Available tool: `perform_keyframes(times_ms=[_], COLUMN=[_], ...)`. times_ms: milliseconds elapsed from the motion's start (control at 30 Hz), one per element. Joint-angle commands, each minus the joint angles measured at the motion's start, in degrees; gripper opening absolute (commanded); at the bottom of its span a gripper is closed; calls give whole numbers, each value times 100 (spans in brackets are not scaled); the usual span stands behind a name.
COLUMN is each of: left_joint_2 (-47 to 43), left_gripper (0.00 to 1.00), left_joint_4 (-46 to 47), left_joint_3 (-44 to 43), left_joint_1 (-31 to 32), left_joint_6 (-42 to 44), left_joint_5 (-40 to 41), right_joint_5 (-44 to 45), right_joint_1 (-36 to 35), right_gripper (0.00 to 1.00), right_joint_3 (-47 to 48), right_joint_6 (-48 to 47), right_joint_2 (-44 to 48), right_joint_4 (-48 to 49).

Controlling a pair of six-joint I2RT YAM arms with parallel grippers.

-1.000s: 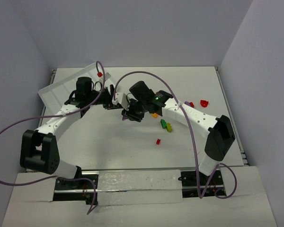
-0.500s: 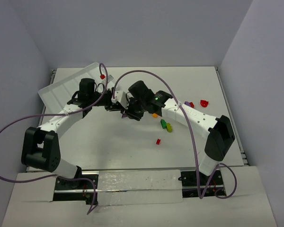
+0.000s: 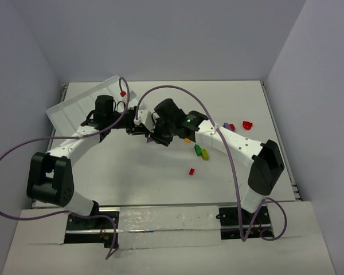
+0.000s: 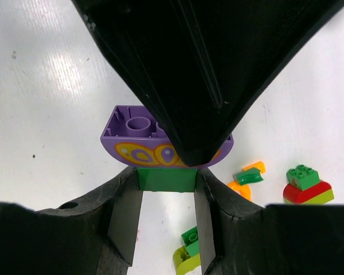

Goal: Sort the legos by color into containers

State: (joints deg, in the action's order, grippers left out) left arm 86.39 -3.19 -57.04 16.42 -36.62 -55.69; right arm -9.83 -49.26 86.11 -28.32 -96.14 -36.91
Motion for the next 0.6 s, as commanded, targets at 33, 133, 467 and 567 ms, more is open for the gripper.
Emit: perform_keyframes(times_ms=[33, 133, 467, 567], left_joint_2=[-124, -176, -283, -69], left_gripper=[0, 0, 0, 0], left_joint_4=[-106, -528, -1519, -1124], left_joint_3=[-80, -143, -744, -783], left_joint_1=[-757, -1574, -4613, -4753], left_joint_6=[141, 384, 2330, 2464], left_joint_5=[-211, -330, 1684, 2558], right_joint_5=[263, 272, 213, 164], right_joint_1=[-2, 93, 198, 213], right_gripper=[0, 0, 0, 0], right_joint_3=[-127, -351, -393, -250], right_joint_6=[-24, -16, 52, 109], right_joint_2=[335, 403, 288, 138], right_joint_4=[512, 589, 735, 771])
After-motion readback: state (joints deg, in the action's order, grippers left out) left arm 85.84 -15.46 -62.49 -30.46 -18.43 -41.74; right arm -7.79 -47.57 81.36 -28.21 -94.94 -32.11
